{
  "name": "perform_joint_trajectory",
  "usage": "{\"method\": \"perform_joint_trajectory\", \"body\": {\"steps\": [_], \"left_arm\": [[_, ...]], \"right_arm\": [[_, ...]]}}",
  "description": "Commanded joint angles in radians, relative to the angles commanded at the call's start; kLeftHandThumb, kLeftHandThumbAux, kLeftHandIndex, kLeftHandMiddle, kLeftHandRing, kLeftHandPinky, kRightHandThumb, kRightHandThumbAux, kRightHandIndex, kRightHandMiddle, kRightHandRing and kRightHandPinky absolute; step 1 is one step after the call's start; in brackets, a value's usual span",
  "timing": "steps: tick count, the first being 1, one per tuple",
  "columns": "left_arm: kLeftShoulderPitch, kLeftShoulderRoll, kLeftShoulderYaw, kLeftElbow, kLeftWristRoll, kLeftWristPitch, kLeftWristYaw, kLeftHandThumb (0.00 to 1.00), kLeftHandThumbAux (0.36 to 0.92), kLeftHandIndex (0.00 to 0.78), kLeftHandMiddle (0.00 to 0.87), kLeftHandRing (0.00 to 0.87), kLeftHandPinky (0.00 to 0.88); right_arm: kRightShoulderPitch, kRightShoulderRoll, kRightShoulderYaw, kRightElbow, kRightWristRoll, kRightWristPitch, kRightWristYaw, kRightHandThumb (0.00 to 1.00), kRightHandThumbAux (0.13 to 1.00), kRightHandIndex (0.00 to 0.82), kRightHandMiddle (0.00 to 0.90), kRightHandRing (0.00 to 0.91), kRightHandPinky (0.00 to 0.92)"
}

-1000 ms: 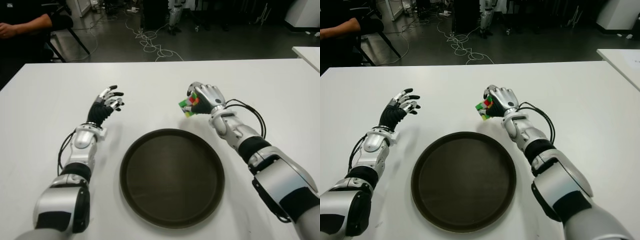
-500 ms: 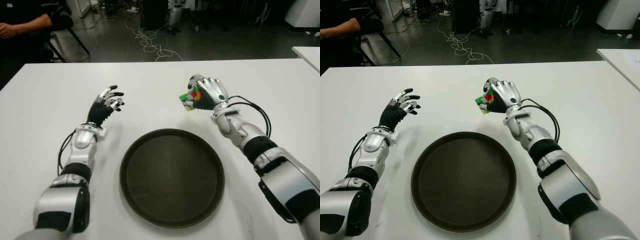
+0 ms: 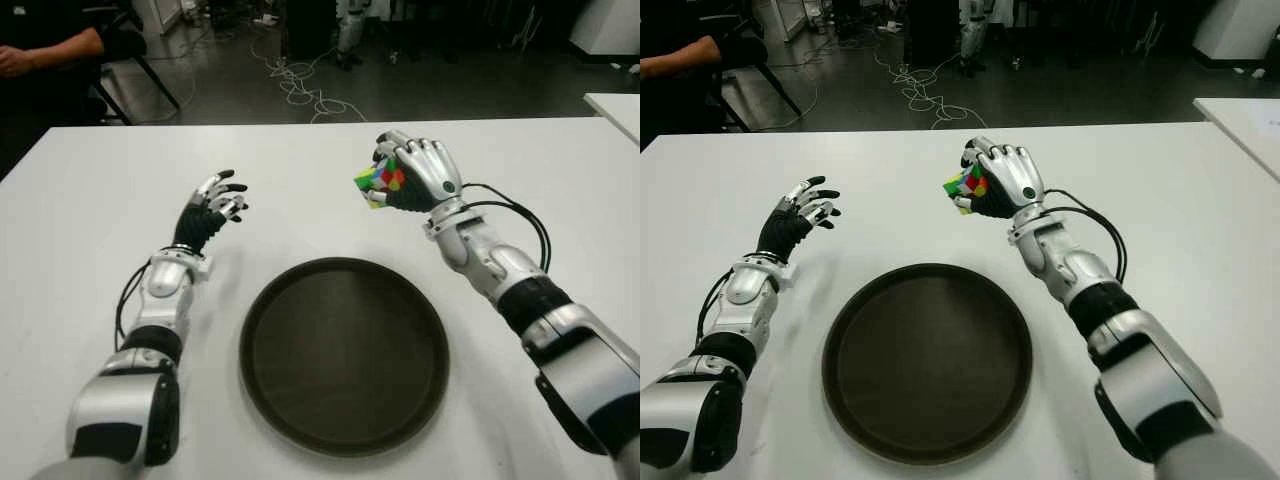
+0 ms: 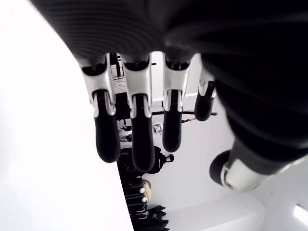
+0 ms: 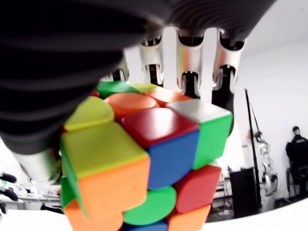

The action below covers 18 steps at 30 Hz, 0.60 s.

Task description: Pick up the Rubik's Cube and put it in the plate

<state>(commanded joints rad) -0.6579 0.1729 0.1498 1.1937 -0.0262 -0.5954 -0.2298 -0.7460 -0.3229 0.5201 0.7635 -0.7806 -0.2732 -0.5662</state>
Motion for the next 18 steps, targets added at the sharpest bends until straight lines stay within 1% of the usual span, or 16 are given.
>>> {"method": "perform_joint_trajectory", "body": {"steps": [3, 6, 8, 14, 16, 18], "left_arm": [[-0.001, 0.0, 0.0, 0.001, 0.001, 0.004, 0.002, 0.431, 0.629, 0.16, 0.288, 0.386, 0.433], [-0.002, 0.001, 0.0, 0.003, 0.002, 0.006, 0.004, 0.43, 0.629, 0.161, 0.292, 0.387, 0.431], [-0.003, 0.0, 0.001, 0.004, 0.0, 0.007, 0.003, 0.43, 0.63, 0.162, 0.294, 0.388, 0.432], [-0.005, -0.001, 0.003, 0.004, -0.001, 0.011, 0.007, 0.433, 0.627, 0.158, 0.288, 0.381, 0.435], [-0.005, -0.001, 0.002, 0.004, -0.001, 0.011, 0.008, 0.433, 0.629, 0.157, 0.286, 0.381, 0.438], [-0.006, -0.001, 0.0, 0.005, 0.003, 0.014, 0.013, 0.428, 0.629, 0.157, 0.283, 0.376, 0.437]], "right_arm": [[0.029, -0.016, -0.013, -0.077, -0.002, 0.012, 0.021, 0.693, 0.735, 0.415, 0.499, 0.532, 0.549], [0.049, -0.023, -0.021, -0.126, -0.007, 0.025, 0.036, 0.693, 0.735, 0.414, 0.5, 0.534, 0.557], [0.059, -0.025, -0.026, -0.149, -0.01, 0.031, 0.043, 0.694, 0.735, 0.414, 0.501, 0.535, 0.56], [0.118, -0.032, -0.046, -0.277, -0.01, 0.045, 0.079, 0.696, 0.734, 0.414, 0.5, 0.534, 0.562], [0.128, -0.031, -0.05, -0.298, -0.011, 0.05, 0.09, 0.696, 0.734, 0.414, 0.498, 0.531, 0.561], [0.155, -0.028, -0.051, -0.347, -0.01, 0.054, 0.111, 0.697, 0.734, 0.414, 0.497, 0.531, 0.565]]}}
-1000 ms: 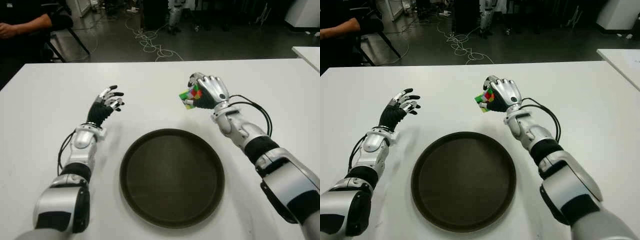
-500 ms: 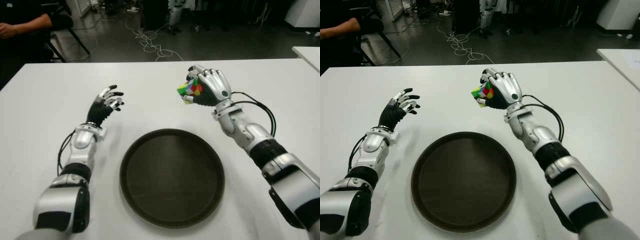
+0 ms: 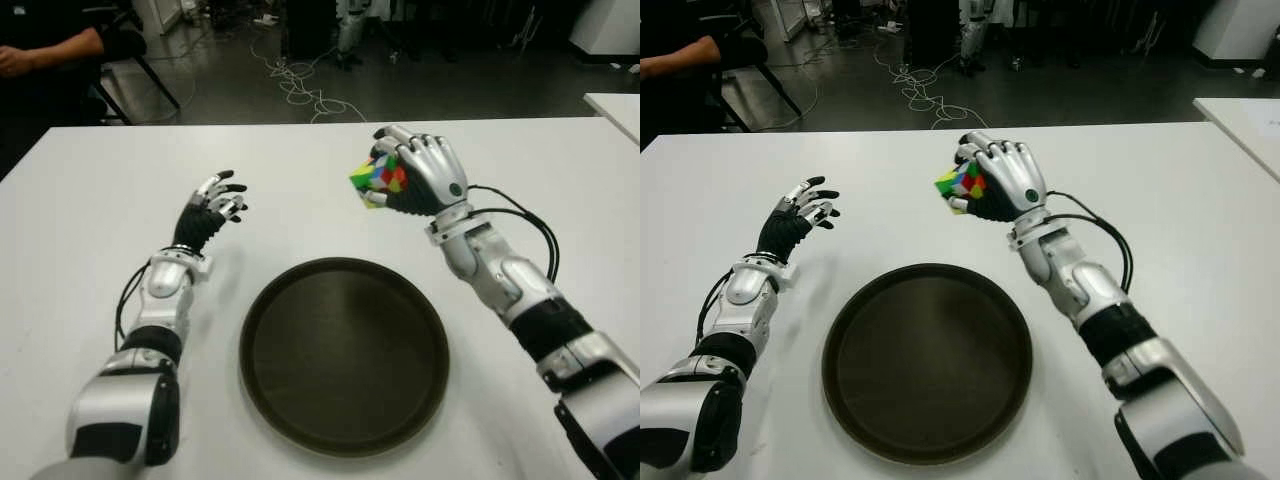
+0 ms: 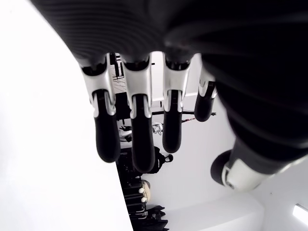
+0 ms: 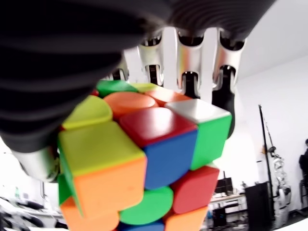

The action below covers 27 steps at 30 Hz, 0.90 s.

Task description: Pick up the Rubik's Cube and put it in the plate

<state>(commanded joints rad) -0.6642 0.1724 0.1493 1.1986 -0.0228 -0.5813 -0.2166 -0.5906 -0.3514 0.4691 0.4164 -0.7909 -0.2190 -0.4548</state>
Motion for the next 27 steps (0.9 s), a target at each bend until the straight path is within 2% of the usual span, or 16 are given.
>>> {"method": "perform_joint_trajectory", "body": {"steps": [3, 8, 13, 16, 20, 27], "left_arm": [[-0.002, 0.0, -0.003, 0.001, 0.005, 0.004, 0.005, 0.42, 0.631, 0.157, 0.278, 0.367, 0.43], [-0.001, 0.0, -0.005, -0.001, 0.006, 0.007, 0.008, 0.427, 0.637, 0.157, 0.275, 0.361, 0.426], [0.002, -0.004, -0.005, -0.007, 0.002, 0.004, 0.006, 0.44, 0.64, 0.157, 0.281, 0.363, 0.427], [0.003, -0.005, -0.004, -0.009, 0.001, 0.0, 0.006, 0.447, 0.645, 0.157, 0.284, 0.369, 0.429], [0.004, -0.005, -0.002, -0.009, -0.002, -0.006, 0.001, 0.448, 0.649, 0.155, 0.281, 0.377, 0.433], [0.004, -0.006, 0.0, -0.01, -0.005, -0.009, 0.001, 0.444, 0.655, 0.154, 0.284, 0.394, 0.409]], "right_arm": [[0.046, 0.007, 0.002, -0.07, 0.006, 0.0, 0.036, 0.697, 0.734, 0.414, 0.498, 0.535, 0.574], [0.086, 0.027, 0.01, -0.115, 0.021, -0.034, 0.08, 0.698, 0.733, 0.415, 0.503, 0.545, 0.585], [0.098, 0.048, 0.026, -0.124, 0.041, -0.12, 0.122, 0.699, 0.733, 0.415, 0.511, 0.559, 0.603], [0.112, 0.057, 0.03, -0.146, 0.051, -0.152, 0.152, 0.782, 0.712, 0.378, 0.504, 0.557, 0.605], [0.13, 0.058, 0.036, -0.159, 0.076, -0.202, 0.205, 0.812, 0.704, 0.364, 0.504, 0.568, 0.622], [0.142, 0.063, 0.027, -0.174, 0.106, -0.236, 0.298, 0.822, 0.701, 0.359, 0.516, 0.601, 0.658]]}}
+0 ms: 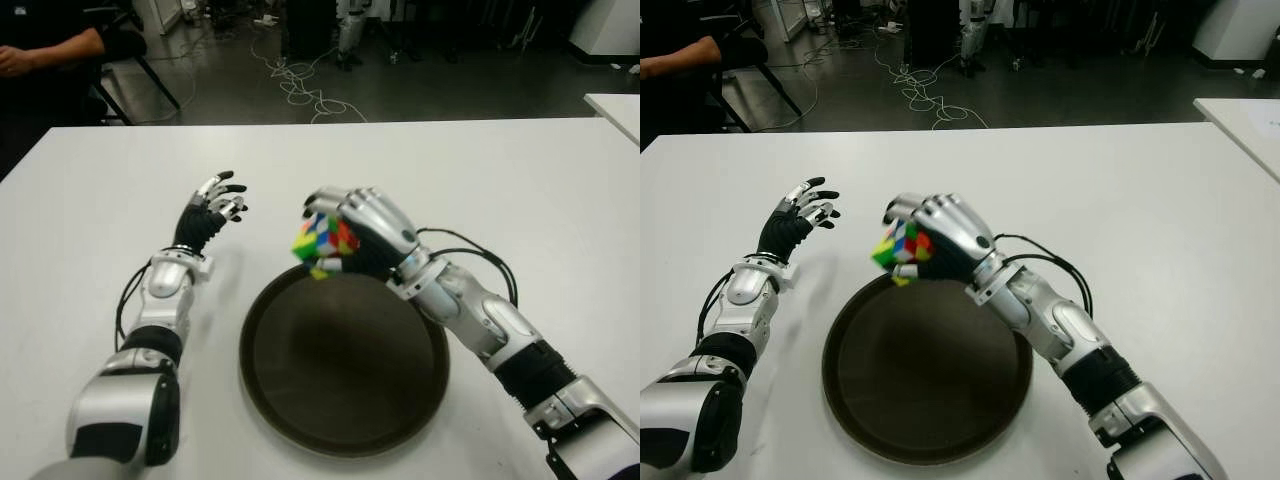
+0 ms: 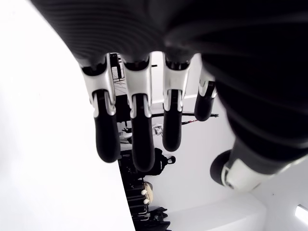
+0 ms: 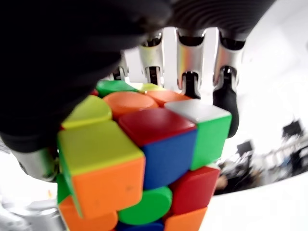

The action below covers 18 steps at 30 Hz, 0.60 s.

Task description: Pick up the Rubik's Cube and put it in the plate

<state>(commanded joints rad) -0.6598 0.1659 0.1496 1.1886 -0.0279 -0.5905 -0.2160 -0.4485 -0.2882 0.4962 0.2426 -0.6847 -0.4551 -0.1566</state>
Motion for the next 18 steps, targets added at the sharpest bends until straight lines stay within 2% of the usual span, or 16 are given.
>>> {"method": "perform_joint_trajectory", "body": {"steps": [8, 18], "left_arm": [[-0.003, 0.001, -0.001, -0.001, 0.002, 0.022, 0.012, 0.455, 0.658, 0.152, 0.296, 0.397, 0.421], [-0.003, 0.005, -0.006, 0.0, 0.008, 0.035, 0.018, 0.45, 0.651, 0.147, 0.287, 0.382, 0.399]], "right_arm": [[0.004, -0.001, -0.007, -0.017, 0.014, -0.013, 0.081, 0.827, 0.697, 0.368, 0.55, 0.658, 0.711], [0.007, 0.006, -0.021, -0.009, 0.058, -0.047, 0.126, 0.826, 0.697, 0.366, 0.546, 0.648, 0.687]]}}
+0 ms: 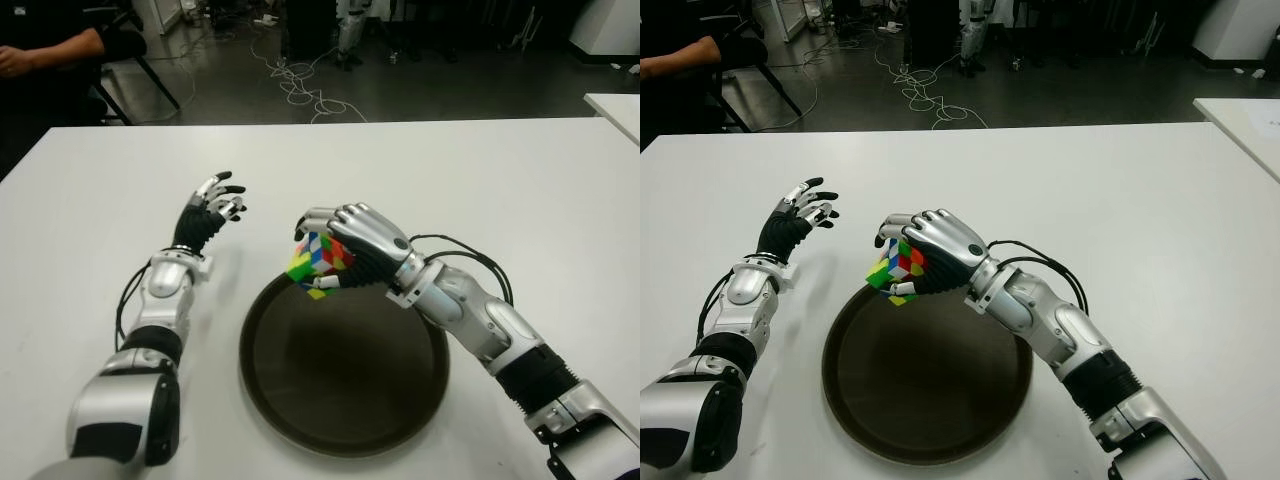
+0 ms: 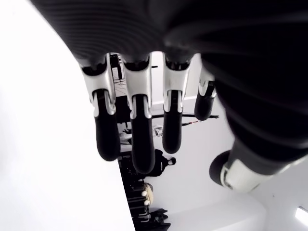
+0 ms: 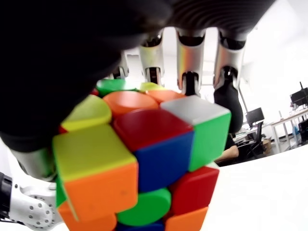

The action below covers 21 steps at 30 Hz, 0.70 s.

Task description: Pick up the Rubik's Cube and put it in the plate

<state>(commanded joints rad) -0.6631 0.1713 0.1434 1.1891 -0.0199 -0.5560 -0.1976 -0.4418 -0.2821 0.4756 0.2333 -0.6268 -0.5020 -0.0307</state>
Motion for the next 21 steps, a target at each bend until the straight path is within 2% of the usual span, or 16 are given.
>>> {"method": "perform_joint_trajectory", "body": {"steps": [4, 12, 21], "left_arm": [[0.002, -0.002, 0.001, -0.001, -0.002, -0.01, 0.001, 0.445, 0.647, 0.146, 0.289, 0.395, 0.391], [0.004, -0.002, -0.002, -0.006, 0.001, -0.015, 0.0, 0.432, 0.644, 0.146, 0.289, 0.379, 0.373], [0.005, -0.003, -0.004, -0.012, -0.001, -0.015, -0.004, 0.432, 0.65, 0.148, 0.284, 0.364, 0.413]], "right_arm": [[0.005, 0.005, -0.001, -0.006, 0.023, -0.001, 0.032, 0.824, 0.699, 0.362, 0.533, 0.622, 0.655], [0.011, 0.006, 0.0, -0.012, 0.018, -0.003, 0.06, 0.822, 0.7, 0.36, 0.514, 0.579, 0.602], [0.007, 0.013, 0.01, 0.007, -0.005, 0.011, 0.075, 0.821, 0.7, 0.364, 0.504, 0.55, 0.559]]}}
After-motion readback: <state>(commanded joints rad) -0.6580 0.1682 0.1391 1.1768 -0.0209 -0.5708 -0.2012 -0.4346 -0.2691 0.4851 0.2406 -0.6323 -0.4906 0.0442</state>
